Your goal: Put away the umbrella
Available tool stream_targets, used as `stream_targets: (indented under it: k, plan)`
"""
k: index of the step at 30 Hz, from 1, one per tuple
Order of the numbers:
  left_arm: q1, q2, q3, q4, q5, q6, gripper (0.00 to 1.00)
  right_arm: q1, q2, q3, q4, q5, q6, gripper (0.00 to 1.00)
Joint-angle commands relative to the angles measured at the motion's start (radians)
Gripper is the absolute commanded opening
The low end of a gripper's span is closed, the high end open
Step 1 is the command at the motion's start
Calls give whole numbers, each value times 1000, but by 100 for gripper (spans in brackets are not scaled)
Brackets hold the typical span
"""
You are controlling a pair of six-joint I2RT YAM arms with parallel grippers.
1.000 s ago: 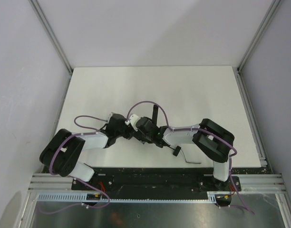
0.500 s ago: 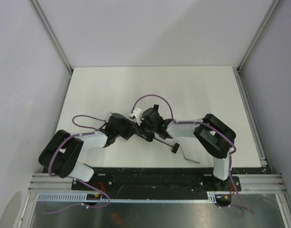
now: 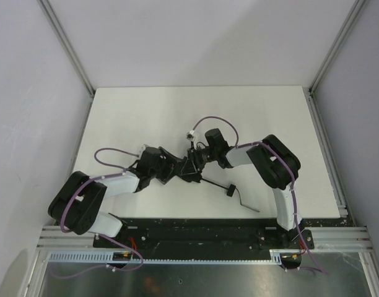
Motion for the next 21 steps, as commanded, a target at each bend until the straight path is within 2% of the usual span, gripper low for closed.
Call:
stream_targets:
  k: [1,3,8,9,11,13,18,21]
  plan:
    - [-10,107,-48,-217,-37,74,79,-6,98,-47,36,-206,147,0]
    - [-12,127,-43,-211,-45,84,71,-9,112,-48,79,-240,188,0]
    - [-15,141,-70,-136,-57,103,37,-7,95,-49,64,-221,183,0]
    - [-15,140,-79,-119,-56,105,31,-6,80,-49,31,-192,162,4]
    - [-15,140,-91,-100,-55,109,24,-3,39,-46,-41,-130,116,19]
    - [-15,142,-97,-90,-53,114,18,-1,-8,-44,-113,-50,76,38]
    - [-15,128,-105,-80,-49,116,10,5,-148,-40,-275,152,-14,75]
    - [-15,115,-108,-80,-46,119,8,30,-248,-40,-368,292,-91,87]
